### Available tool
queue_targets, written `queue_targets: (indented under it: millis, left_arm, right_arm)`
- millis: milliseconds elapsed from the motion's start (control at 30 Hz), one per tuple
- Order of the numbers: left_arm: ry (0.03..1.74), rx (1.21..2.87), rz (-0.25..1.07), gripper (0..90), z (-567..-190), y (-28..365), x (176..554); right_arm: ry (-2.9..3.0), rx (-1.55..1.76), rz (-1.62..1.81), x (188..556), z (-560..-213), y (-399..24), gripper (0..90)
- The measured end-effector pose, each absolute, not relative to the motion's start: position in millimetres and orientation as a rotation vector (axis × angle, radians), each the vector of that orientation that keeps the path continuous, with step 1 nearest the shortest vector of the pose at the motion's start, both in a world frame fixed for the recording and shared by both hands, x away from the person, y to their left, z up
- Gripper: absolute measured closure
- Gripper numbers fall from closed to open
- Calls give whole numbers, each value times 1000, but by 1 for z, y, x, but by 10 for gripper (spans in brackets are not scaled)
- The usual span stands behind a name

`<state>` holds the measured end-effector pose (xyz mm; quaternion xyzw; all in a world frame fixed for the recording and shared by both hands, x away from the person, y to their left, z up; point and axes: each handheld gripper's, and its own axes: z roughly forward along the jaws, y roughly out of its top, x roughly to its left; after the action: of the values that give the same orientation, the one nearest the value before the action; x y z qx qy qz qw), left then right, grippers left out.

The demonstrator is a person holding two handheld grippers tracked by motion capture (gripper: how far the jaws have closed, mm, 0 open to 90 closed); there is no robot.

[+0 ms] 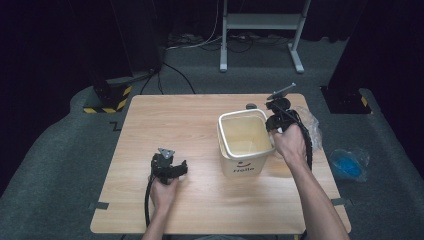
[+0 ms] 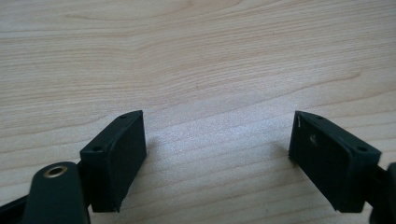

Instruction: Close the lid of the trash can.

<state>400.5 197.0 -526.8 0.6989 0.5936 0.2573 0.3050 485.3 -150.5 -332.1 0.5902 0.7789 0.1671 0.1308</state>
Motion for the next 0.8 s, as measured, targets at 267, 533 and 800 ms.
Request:
queue_targets:
  millis: [267, 533, 800]
  left_arm:
    - [1572, 1845, 682, 189, -527, 197, 400]
    - [1568, 1857, 681, 189, -527, 197, 400]
    - [1568, 1857, 681, 189, -527, 197, 400]
  right_arm:
    - [2259, 1732, 465, 488, -335, -146, 814]
    - [2265, 1747, 442, 490, -338, -143, 813]
    - [2263, 1751, 437, 491, -340, -139, 813]
